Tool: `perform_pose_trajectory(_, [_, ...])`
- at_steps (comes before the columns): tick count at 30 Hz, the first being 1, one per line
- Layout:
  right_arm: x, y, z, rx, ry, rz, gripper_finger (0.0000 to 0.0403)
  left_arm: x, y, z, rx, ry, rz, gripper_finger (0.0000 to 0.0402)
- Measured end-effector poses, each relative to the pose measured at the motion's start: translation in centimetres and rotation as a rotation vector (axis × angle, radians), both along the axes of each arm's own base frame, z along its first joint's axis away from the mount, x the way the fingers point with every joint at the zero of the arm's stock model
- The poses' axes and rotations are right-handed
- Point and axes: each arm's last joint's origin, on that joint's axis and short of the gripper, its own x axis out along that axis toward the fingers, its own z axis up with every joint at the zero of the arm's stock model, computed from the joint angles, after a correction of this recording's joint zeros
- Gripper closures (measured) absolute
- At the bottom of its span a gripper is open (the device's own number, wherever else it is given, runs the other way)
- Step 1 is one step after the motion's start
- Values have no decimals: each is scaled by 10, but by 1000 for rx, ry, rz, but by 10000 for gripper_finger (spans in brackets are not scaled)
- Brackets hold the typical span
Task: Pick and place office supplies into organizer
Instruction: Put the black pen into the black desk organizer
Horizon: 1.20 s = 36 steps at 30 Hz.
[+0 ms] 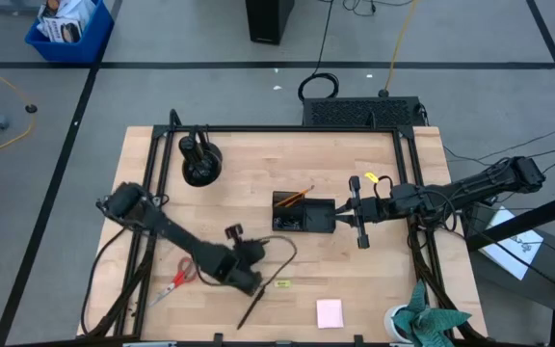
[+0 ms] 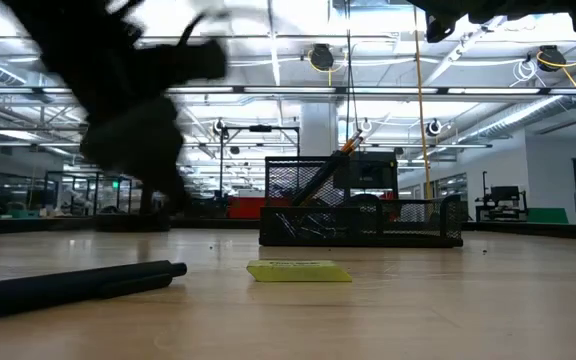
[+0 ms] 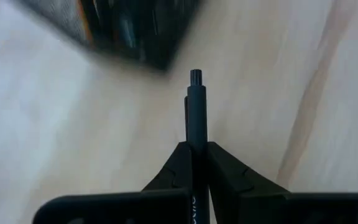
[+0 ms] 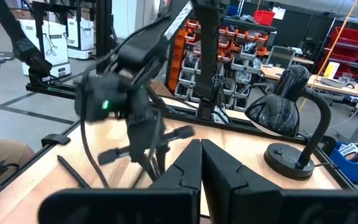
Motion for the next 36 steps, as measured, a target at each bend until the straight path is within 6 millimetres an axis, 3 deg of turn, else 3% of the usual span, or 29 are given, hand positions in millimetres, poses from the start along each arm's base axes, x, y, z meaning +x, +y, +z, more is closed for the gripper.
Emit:
perform_pose_trajectory(10, [0,0,0,-13,-1,1,403,35,46,103,95,-376,-318,390])
perform_pose_trajectory(17, [0,0,-1,-18,8,1,403,56,96,140,85,-623,-574,392])
perform_pose_trajectory(23, [0,0,-2,-29,15,2,403,58,146,116,-5,-773,-635,388])
perform_pose_trajectory(29, [0,0,-2,-53,11,4,403,37,173,76,-26,-827,-572,392])
perform_pose_trajectory(36, [0,0,1,-75,-22,4,403,33,192,61,-33,-862,-520,390])
